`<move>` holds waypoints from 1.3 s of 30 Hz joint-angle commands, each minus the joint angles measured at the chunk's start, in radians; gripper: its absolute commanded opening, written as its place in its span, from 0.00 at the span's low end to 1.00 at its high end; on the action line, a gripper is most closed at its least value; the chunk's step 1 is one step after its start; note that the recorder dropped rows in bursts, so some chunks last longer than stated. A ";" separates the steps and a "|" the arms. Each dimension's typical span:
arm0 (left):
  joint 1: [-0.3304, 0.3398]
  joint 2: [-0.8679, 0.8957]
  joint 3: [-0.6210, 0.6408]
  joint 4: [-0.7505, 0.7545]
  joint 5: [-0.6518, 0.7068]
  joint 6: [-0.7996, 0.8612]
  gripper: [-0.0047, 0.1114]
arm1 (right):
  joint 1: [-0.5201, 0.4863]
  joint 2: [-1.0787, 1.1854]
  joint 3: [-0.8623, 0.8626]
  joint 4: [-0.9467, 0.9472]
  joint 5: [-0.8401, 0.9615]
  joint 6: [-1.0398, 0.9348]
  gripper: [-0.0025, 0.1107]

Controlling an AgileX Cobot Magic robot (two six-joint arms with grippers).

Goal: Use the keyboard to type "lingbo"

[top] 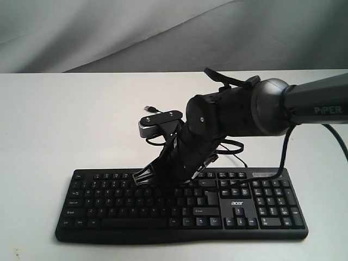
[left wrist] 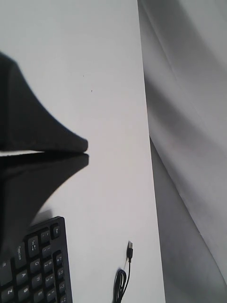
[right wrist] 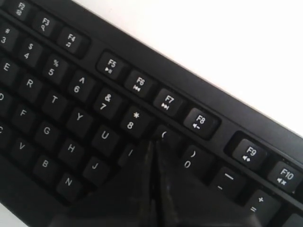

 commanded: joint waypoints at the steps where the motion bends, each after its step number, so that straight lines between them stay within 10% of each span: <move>1: 0.002 -0.003 0.004 -0.008 -0.005 -0.004 0.04 | -0.004 -0.001 0.003 0.001 0.005 0.000 0.02; 39: 0.002 -0.003 0.004 -0.008 -0.005 -0.004 0.04 | 0.003 -0.176 0.055 -0.009 -0.081 -0.075 0.02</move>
